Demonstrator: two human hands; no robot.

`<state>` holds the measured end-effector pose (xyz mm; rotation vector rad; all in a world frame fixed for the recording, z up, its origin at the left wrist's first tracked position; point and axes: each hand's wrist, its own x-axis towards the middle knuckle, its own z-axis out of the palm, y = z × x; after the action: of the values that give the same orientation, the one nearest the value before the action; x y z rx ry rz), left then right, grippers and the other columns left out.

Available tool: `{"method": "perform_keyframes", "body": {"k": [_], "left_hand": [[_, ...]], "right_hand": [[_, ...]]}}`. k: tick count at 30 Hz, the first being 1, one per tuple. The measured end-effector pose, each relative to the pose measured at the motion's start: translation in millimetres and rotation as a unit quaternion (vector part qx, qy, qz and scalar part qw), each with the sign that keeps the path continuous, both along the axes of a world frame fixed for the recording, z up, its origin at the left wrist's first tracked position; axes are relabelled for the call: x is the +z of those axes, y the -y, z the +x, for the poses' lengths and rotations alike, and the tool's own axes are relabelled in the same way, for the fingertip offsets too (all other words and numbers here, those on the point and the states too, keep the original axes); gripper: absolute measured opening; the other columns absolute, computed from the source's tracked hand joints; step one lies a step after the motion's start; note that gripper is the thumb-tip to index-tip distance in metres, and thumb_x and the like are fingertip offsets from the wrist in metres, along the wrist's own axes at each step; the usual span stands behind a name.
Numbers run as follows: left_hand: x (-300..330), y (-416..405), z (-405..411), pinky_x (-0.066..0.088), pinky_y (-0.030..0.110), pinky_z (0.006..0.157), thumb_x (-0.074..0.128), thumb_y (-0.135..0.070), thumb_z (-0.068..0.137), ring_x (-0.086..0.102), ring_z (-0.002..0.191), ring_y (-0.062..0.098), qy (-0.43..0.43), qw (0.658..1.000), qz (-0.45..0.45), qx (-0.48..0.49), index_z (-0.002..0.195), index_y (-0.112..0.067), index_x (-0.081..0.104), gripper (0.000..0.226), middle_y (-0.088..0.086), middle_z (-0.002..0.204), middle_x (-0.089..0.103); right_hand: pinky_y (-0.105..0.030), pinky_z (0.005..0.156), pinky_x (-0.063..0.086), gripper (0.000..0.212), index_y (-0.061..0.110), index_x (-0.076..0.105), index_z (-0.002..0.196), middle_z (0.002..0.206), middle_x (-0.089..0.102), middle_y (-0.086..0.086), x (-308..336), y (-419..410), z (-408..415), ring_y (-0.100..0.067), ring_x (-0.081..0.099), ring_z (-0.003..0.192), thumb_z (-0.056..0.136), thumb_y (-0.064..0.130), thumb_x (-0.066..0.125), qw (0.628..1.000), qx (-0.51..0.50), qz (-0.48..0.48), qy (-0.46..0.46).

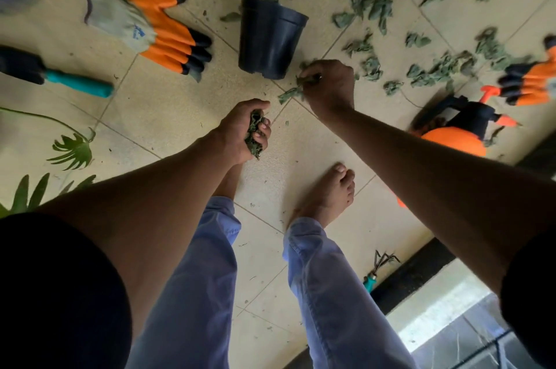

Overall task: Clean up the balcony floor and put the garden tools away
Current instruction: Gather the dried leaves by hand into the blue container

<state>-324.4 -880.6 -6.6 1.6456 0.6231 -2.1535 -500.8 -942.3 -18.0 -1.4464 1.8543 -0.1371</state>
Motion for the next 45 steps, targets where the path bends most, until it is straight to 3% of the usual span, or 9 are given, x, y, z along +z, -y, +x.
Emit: {"method": "perform_keyframes", "body": {"k": [6, 11, 17, 21, 26, 29, 36, 40, 45], "left_hand": [[38.1, 5.2, -7.0, 0.034, 0.014, 0.038, 0.064, -0.023, 0.094, 0.049, 0.047, 0.007, 0.013, 0.999, -0.021, 0.046, 0.082, -0.018, 0.049, 0.021, 0.0, 0.069, 0.052], [88.4, 10.6, 2.2, 0.054, 0.033, 0.073, 0.073, -0.037, 0.074, 0.067, 0.102, 0.03, -0.006, 0.998, -0.063, 0.006, 0.129, -0.007, 0.061, 0.063, 0.017, 0.119, 0.067], [137.8, 14.9, 21.3, 0.054, 0.032, 0.082, 0.047, -0.041, 0.099, 0.071, 0.09, 0.028, -0.064, 0.991, -0.118, -0.005, 0.135, 0.001, 0.061, 0.057, 0.016, 0.104, 0.073], [165.2, 21.2, 21.9, 0.051, 0.021, 0.049, 0.044, -0.031, 0.104, 0.065, 0.055, 0.02, -0.057, 0.987, -0.136, 0.062, 0.079, -0.005, 0.072, 0.046, 0.008, 0.067, 0.068], [183.3, 19.3, 12.8, 0.045, 0.022, 0.046, 0.052, -0.028, 0.101, 0.059, 0.051, 0.017, 0.026, 0.984, -0.124, 0.124, 0.075, -0.012, 0.062, 0.032, 0.004, 0.065, 0.064], [204.2, 17.1, 7.1, 0.054, 0.026, 0.062, 0.051, -0.035, 0.102, 0.07, 0.069, 0.02, 0.042, 0.978, -0.116, 0.171, 0.086, -0.012, 0.07, 0.033, 0.007, 0.079, 0.073], [295.2, 9.0, 12.6, 0.037, -0.006, 0.063, 0.04, -0.008, 0.11, 0.053, 0.062, -0.027, 0.032, 0.916, -0.174, 0.36, 0.088, -0.038, 0.039, 0.037, -0.04, 0.048, 0.052], [301.5, -3.3, 39.0, 0.05, 0.026, 0.071, 0.046, -0.034, 0.104, 0.062, 0.066, 0.016, 0.066, 0.828, -0.172, 0.53, 0.072, -0.015, 0.058, 0.04, 0.002, 0.065, 0.061], [340.4, -45.3, 82.6, 0.058, 0.033, 0.073, 0.056, -0.049, 0.093, 0.074, 0.068, 0.029, 0.061, 0.723, -0.124, 0.677, 0.091, -0.003, 0.072, 0.049, 0.014, 0.082, 0.073]], "right_hand": [[-0.048, 0.08, 0.064, 0.02, 0.011, 0.078, 0.092, 0.087, 0.079, -0.008, 109.0, -16.8, 8.3, -0.031, 0.077, 0.084, 0.078, -0.003, 0.082, 0.935, -0.133, 0.154, 0.291], [-0.038, 0.083, 0.063, 0.042, -0.014, 0.062, 0.12, 0.107, 0.073, -0.025, 174.1, -25.9, 11.0, -0.029, 0.076, 0.092, 0.079, -0.011, 0.071, 0.818, -0.178, 0.281, 0.468], [-0.03, 0.075, 0.063, 0.023, 0.002, 0.077, 0.093, 0.092, 0.076, -0.011, 213.2, -17.8, 28.7, -0.021, 0.076, 0.085, 0.076, -0.009, 0.065, 0.74, -0.204, 0.352, 0.536], [-0.03, 0.075, 0.064, 0.02, 0.0, 0.071, 0.092, 0.09, 0.075, -0.014, 217.7, -6.3, 44.4, -0.023, 0.076, 0.086, 0.084, -0.017, 0.062, 0.793, -0.201, 0.319, 0.478], [-0.043, 0.077, 0.065, 0.022, 0.016, 0.074, 0.088, 0.088, 0.076, -0.011, 226.1, -11.1, 65.3, -0.025, 0.076, 0.082, 0.081, -0.005, 0.078, 0.932, -0.115, 0.175, 0.296], [-0.027, 0.08, 0.06, 0.024, 0.033, 0.074, 0.094, 0.094, 0.075, 0.01, 240.7, -20.5, 80.8, -0.009, 0.071, 0.09, 0.08, 0.014, 0.076, 0.99, -0.007, 0.041, 0.132], [-0.008, 0.073, 0.045, 0.019, 0.007, 0.075, 0.097, 0.087, 0.073, -0.006, 304.4, -38.9, 122.1, -0.004, 0.058, 0.082, 0.089, -0.001, 0.06, 0.951, 0.16, -0.183, 0.193], [-0.014, 0.076, 0.05, 0.02, 0.017, 0.074, 0.095, 0.089, 0.07, 0.01, 328.4, -47.7, 154.4, 0.004, 0.062, 0.084, 0.091, 0.014, 0.055, 0.952, 0.125, -0.105, 0.26], [-0.038, 0.082, 0.059, 0.012, 0.025, 0.073, 0.076, 0.082, 0.073, 0.006, 338.5, -72.2, 218.3, -0.014, 0.069, 0.085, 0.081, 0.024, 0.061, 0.947, 0.037, 0.031, 0.319]]}}
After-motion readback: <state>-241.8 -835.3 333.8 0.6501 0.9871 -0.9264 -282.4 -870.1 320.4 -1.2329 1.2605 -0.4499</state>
